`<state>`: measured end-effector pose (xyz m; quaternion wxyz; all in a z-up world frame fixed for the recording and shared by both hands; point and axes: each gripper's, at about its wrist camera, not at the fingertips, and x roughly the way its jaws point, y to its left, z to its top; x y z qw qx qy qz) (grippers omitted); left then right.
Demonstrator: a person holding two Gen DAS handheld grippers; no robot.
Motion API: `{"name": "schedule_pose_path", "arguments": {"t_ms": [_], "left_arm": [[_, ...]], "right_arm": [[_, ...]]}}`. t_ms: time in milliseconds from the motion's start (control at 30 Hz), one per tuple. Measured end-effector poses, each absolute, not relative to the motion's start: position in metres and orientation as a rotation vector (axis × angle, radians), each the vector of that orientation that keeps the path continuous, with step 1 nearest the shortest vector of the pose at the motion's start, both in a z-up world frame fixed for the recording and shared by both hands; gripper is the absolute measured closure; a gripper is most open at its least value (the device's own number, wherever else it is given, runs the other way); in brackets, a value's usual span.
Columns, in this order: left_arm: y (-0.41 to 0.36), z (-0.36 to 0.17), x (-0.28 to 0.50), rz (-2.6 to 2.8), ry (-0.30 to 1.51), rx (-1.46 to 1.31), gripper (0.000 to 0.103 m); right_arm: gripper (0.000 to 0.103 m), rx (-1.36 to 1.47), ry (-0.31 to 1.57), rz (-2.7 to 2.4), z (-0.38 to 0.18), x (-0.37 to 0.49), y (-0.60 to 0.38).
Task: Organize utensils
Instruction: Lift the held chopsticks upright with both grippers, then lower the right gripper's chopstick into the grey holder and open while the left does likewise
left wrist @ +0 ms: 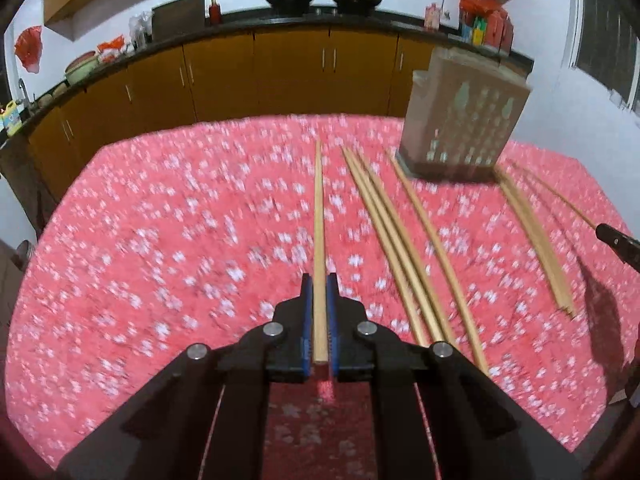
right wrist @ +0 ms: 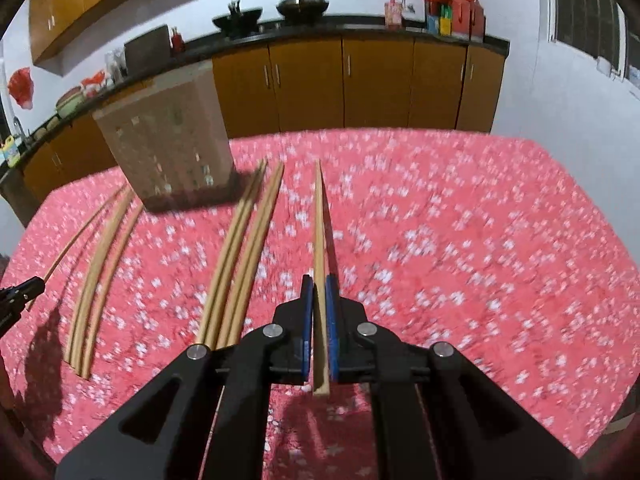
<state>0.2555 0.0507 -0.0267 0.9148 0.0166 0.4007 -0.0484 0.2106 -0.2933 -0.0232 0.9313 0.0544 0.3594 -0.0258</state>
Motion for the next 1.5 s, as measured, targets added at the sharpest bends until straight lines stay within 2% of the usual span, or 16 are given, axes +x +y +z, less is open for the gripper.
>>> {"name": "schedule_pose_path", "arguments": {"t_ms": [500,900,1033,1300,1500], "left_arm": [[0.076,0.087,0.234,-0.105,0.51,-0.103,0.095],[0.073,0.116,0.253,-0.078,0.453,-0.094,0.095],[0.071,0.129,0.26,-0.081,0.433,-0.084,0.095],[0.057,0.203,0.263,-0.14,0.288,-0.081,0.095],[0.038,0.233,0.261,-0.232,0.235,-0.11,0.095]], "right_arm": [[0.096,0.126,0.47,-0.085,0.057,0.196,-0.304],[0.096,0.094,0.432,-0.09,0.076,0.213,-0.295],[0.096,0.072,0.396,-0.096,0.097,0.219,-0.294],[0.096,0.17,0.234,-0.005,0.177,0.222,-0.298],[0.096,0.243,0.235,0.131,0.193,0.233,-0.288]]}}
